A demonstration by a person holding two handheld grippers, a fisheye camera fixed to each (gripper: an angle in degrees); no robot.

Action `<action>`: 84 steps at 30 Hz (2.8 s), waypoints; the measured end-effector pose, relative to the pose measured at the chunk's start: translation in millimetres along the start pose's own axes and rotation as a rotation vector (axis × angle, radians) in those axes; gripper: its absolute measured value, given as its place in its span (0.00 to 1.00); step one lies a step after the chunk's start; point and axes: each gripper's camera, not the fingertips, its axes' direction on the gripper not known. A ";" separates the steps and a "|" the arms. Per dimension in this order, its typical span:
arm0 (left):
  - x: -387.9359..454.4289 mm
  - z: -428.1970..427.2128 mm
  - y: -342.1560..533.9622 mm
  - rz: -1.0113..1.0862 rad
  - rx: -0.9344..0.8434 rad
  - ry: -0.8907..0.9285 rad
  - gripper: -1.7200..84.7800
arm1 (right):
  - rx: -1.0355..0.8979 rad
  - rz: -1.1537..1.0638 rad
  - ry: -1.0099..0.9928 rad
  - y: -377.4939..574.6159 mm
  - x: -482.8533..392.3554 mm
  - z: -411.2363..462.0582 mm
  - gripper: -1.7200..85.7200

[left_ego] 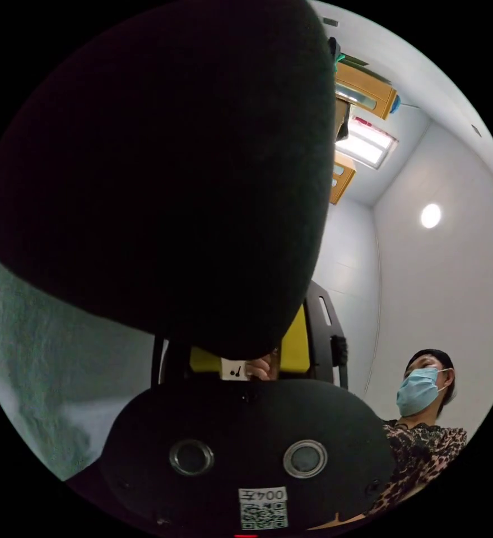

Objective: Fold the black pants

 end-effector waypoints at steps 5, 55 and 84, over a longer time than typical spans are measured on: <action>13.0 11.4 2.8 0.030 -0.036 -0.053 0.23 | -0.107 0.094 -0.227 -20.6 45.4 48.9 0.43; -234.0 622.2 1198.4 0.533 -2.582 -0.139 0.22 | 2.182 0.571 -0.107 1194.3 150.9 252.6 0.21; -536.2 804.8 1416.0 0.570 -2.830 -0.398 0.26 | 2.065 1.037 -0.303 1247.0 390.1 244.4 0.24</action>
